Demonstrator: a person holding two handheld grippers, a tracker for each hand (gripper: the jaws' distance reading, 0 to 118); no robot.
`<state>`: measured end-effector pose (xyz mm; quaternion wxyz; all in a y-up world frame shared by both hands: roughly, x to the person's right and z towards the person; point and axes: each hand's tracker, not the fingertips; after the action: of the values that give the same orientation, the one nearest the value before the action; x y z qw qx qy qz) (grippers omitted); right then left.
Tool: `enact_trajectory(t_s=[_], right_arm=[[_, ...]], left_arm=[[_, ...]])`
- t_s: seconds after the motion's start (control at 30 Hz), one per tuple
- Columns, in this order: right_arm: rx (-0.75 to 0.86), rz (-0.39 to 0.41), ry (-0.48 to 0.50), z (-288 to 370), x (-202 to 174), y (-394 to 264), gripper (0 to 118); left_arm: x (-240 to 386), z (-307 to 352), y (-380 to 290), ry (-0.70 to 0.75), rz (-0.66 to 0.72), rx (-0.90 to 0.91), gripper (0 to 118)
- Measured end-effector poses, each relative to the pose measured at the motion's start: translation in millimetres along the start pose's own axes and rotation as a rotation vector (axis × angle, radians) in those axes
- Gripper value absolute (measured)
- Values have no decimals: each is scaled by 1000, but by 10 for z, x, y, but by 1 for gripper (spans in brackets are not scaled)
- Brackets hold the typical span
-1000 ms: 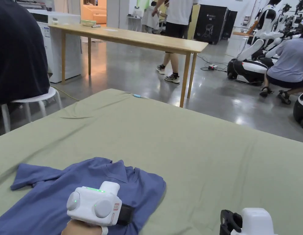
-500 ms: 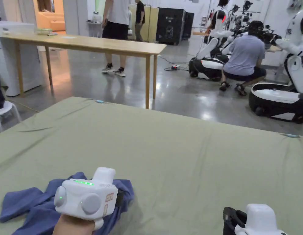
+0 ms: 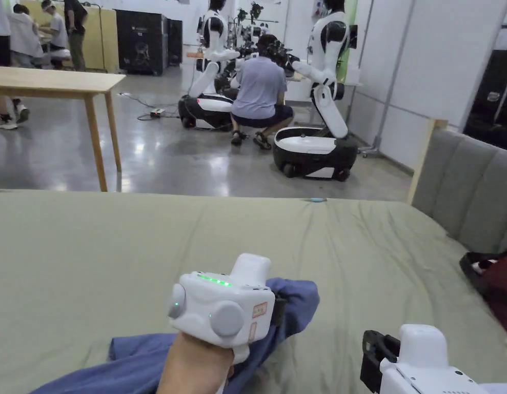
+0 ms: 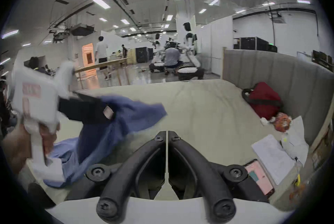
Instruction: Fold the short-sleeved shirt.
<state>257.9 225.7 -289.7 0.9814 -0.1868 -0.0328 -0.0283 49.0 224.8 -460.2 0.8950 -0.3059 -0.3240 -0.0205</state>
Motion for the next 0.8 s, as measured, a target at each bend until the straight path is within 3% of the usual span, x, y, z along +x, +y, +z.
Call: enact_trajectory(t_s=[0.13,0.27,0.3,0.33,0.37,0.4,0.6,0.8], right_arm=[[-15,-32,-52,-17,391,-130,3],[-36,-38,-59,-106,573,-231,3],[-40,-42,-55,-124,588,-243,3],[-44,-45,-48,-133,594,-247,3],[-44,-45,-43,-132,585,-247,3],[-43,-43,-40,-124,566,-243,3],[-4,-16,20,47,276,-168,3],[34,-5,100,232,-200,-118,3]], left_arm=[[393,-847,-447,53,-87,-217,6],[473,-1114,-685,98,-53,-255,7],[482,-1089,-684,103,-43,-239,19],[477,-997,-660,100,-30,-214,52],[505,-896,-634,104,-41,-177,101],[528,-806,-613,102,-47,-162,117],[512,621,-485,150,-83,145,117],[78,1748,-890,308,-67,209,113]])
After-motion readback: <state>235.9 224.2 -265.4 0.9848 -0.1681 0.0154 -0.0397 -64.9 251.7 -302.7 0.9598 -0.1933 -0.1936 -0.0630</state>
